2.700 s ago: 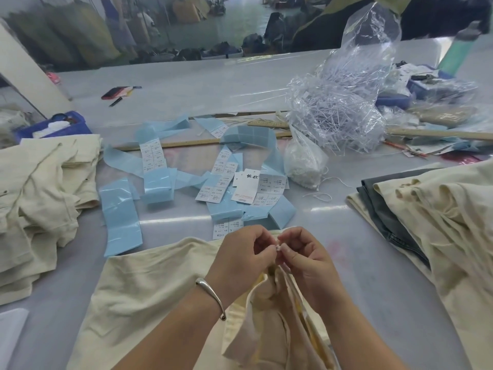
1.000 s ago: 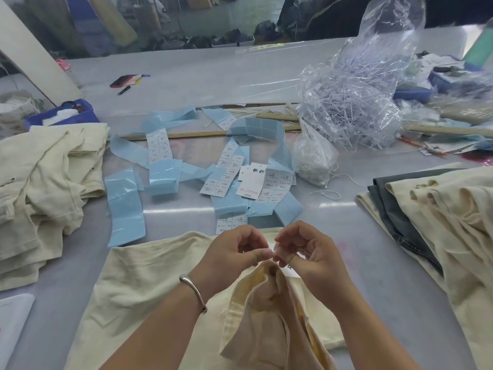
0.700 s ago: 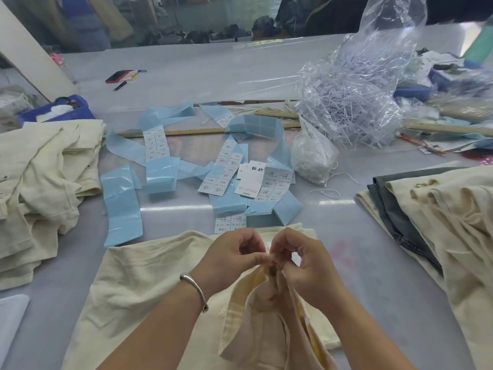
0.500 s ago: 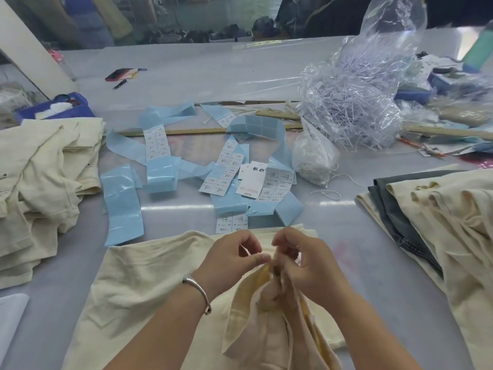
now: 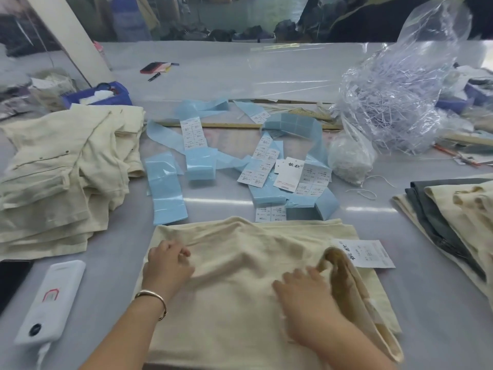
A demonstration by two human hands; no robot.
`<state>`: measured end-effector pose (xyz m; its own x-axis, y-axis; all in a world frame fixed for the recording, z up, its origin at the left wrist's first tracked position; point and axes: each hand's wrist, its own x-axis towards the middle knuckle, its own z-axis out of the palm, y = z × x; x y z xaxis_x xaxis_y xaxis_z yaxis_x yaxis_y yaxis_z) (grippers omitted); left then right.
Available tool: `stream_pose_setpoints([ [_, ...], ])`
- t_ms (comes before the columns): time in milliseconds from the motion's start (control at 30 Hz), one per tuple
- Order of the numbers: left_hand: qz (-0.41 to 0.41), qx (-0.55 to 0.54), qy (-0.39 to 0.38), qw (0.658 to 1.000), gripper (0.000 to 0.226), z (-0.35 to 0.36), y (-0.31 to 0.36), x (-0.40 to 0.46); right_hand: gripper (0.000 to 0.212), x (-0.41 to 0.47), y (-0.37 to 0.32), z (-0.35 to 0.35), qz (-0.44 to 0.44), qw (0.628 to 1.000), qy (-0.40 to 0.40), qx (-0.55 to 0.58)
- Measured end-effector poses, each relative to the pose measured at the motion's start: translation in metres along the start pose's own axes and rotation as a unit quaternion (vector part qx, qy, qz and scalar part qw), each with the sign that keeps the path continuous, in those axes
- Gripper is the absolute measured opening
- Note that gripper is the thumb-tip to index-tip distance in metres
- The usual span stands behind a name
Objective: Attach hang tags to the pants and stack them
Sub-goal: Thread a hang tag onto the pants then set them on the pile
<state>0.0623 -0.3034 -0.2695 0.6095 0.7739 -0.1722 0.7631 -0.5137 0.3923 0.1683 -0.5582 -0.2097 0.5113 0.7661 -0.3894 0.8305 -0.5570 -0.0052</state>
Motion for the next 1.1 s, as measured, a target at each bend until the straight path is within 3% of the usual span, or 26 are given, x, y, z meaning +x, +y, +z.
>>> stream_pose_setpoints([
  [200, 0.058, 0.000, 0.072, 0.996, 0.015, 0.009, -0.025, 0.001, 0.032, -0.020, 0.065, 0.004, 0.273, 0.961, -0.042, -0.005],
  [333, 0.098, -0.011, 0.124, 0.987, 0.011, 0.018, -0.032, 0.000, 0.032, -0.029, 0.078, 0.016, 0.362, 0.931, -0.023, 0.041],
  [433, 0.044, -0.016, 0.146, 0.988, 0.032, 0.022, -0.043, -0.005, 0.056, -0.030, 0.077, 0.024, 0.432, 0.893, 0.044, 0.123],
  [567, -0.077, -0.056, 0.089, 0.992, 0.073, 0.012, -0.042, -0.012, 0.125, -0.036, 0.066, 0.051, 0.497, 0.832, 0.065, 0.237],
  [633, -0.075, -0.077, 0.056, 0.993, 0.084, 0.007, -0.040, -0.011, 0.131, -0.039, 0.060, 0.060, 0.519, 0.811, 0.077, 0.260],
  [767, -0.081, -0.150, -0.044, 0.984, 0.113, -0.004, -0.040, -0.001, 0.105, -0.039, 0.066, 0.059, 0.528, 0.762, 0.129, 0.353],
  [833, -0.071, -0.154, -0.116, 0.979, 0.117, -0.011, -0.041, 0.003, 0.080, -0.042, 0.075, 0.055, 0.499, 0.693, 0.142, 0.501],
  [900, -0.023, -0.176, -0.175, 0.968, 0.102, -0.016, -0.038, 0.001, 0.052, -0.049, 0.078, 0.049, 0.452, 0.583, 0.139, 0.661],
  [933, 0.006, -0.204, -0.193, 0.960, 0.086, -0.018, -0.034, -0.004, 0.045, -0.053, 0.076, 0.045, 0.430, 0.545, 0.126, 0.708],
  [1000, 0.046, -0.291, -0.207, 0.933, 0.055, -0.025, -0.020, -0.021, 0.041, -0.058, 0.069, 0.036, 0.387, 0.514, 0.116, 0.756],
  [1100, 0.076, -0.433, -0.209, 0.874, 0.038, -0.039, 0.011, -0.043, 0.044, -0.065, 0.055, 0.018, 0.313, 0.502, 0.125, 0.796],
])
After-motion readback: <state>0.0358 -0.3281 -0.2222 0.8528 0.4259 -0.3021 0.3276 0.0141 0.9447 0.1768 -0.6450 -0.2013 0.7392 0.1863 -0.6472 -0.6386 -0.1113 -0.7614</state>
